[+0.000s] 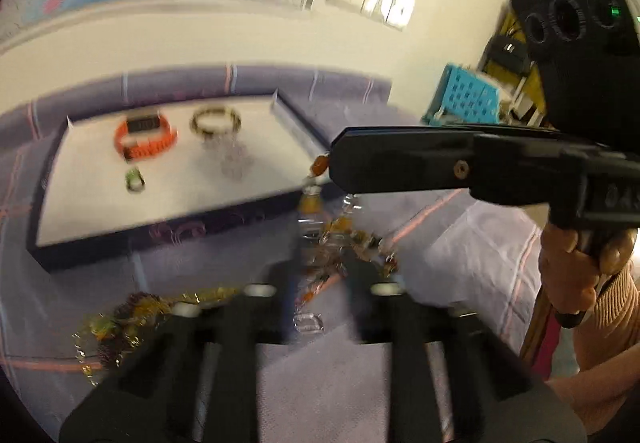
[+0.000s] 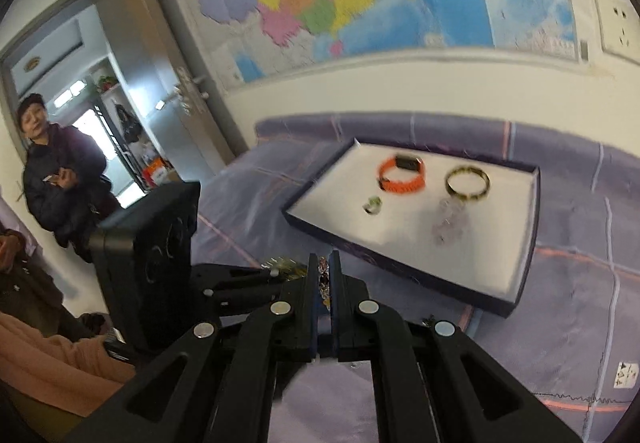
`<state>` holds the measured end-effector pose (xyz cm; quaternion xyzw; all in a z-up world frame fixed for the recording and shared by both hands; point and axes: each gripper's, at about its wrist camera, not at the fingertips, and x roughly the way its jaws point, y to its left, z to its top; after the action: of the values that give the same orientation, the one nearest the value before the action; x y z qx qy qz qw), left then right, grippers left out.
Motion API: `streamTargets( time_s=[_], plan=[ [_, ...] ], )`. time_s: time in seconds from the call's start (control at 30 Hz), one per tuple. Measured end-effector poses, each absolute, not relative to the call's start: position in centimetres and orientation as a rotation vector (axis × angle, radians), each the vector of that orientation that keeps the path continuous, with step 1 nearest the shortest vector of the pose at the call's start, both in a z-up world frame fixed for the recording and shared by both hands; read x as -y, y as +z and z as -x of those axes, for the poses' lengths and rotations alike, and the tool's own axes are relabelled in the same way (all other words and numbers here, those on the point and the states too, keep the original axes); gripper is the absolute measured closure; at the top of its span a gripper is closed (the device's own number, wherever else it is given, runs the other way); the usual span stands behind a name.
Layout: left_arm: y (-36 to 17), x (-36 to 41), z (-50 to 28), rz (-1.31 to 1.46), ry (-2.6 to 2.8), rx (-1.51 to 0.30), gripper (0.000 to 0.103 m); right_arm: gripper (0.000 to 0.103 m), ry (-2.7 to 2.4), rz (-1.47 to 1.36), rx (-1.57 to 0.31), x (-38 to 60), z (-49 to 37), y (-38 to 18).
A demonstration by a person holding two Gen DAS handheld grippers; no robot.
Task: Organize jewelry
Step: 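Grasp the multicolored beaded necklace with the right gripper and lift it, then grasp the hanging necklace strand with the left gripper while the right gripper holds it up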
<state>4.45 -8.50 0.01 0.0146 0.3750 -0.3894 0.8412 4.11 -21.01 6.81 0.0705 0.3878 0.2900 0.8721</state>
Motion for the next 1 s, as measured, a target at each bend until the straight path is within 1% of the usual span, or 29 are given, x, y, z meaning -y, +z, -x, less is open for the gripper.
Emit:
streamTargets(
  time_s=[0.07,0.13,0.2,0.23,0.27,0.3,0.33,0.4,0.47,0.5,0.53,0.57,0.6,0.63,0.67,0.73,0.77,0.8,1.0],
  plan=[
    [-0.5,8.4,-4.8,-0.015,-0.811,-0.811,0.095,0.095,0.577,-0.164,-0.83,21.9,-4.3,5.9],
    [-1.0,7.7,-5.1,0.021,-0.801,-0.834,0.095,0.067,0.526,-0.149,-0.848,23.1,-4.3,4.9],
    [-1.2,7.0,-5.2,0.046,-0.782,-0.842,0.095,0.066,0.445,-0.091,-0.865,24.0,-4.0,3.9],
    [-1.3,6.7,-5.3,0.052,-0.776,-0.842,0.095,0.063,0.412,-0.054,-0.882,24.2,-3.7,3.3],
    [-1.4,6.4,-5.4,0.06,-0.765,-0.844,0.095,0.058,0.37,-0.011,-0.901,24.5,-3.4,2.4],
    [-1.4,6.1,-5.6,0.067,-0.753,-0.847,0.095,0.048,0.345,0.016,-0.914,24.6,-3.2,1.8],
    [-1.5,5.8,-5.8,0.079,-0.742,-0.851,0.095,0.046,0.336,0.043,-0.923,24.6,-3.1,1.3],
    [-1.3,5.3,-6.2,0.101,-0.732,-0.848,0.095,0.046,0.301,0.136,-0.946,23.8,-2.9,0.1],
    [-1.0,4.8,-6.3,0.109,-0.719,-0.836,0.095,0.046,0.307,0.169,-0.932,23.2,-2.8,-0.3],
    [-0.9,4.6,-6.3,0.111,-0.714,-0.834,0.095,0.048,0.325,0.175,-0.938,22.9,-2.8,-0.4],
    [-0.7,4.3,-6.3,0.113,-0.708,-0.828,0.095,0.056,0.331,0.187,-0.943,22.9,-2.8,-0.5],
    [-0.5,4.0,-6.3,0.113,-0.701,-0.821,0.095,0.062,0.346,0.188,-0.942,22.7,-2.8,-0.6],
    [-0.3,3.8,-6.3,0.115,-0.698,-0.818,0.095,0.08,0.366,0.176,-0.942,22.7,-2.7,-0.6],
    [-0.2,3.6,-6.4,0.116,-0.695,-0.817,0.095,0.088,0.385,0.163,-0.942,22.6,-2.4,-0.4],
    [-0.1,3.4,-6.3,0.115,-0.69,-0.816,0.095,0.09,0.386,0.176,-0.937,22.5,-2.2,-0.2],
    [0.0,3.2,-6.3,0.108,-0.678,-0.816,0.095,0.1,0.394,0.176,-0.928,22.4,-1.7,0.3],
    [0.0,3.1,-6.4,0.109,-0.673,-0.815,0.095,0.1,0.415,0.153,-0.926,22.5,-1.3,0.8],
    [0.0,2.9,-6.5,0.113,-0.673,-0.815,0.095,0.103,0.439,0.137,-0.915,22.6,-0.7,1.3],
    [-0.1,2.9,-6.6,0.102,-0.658,-0.809,0.095,0.103,0.591,0.077,-0.847,21.7,2.4,4.4]
  ],
)
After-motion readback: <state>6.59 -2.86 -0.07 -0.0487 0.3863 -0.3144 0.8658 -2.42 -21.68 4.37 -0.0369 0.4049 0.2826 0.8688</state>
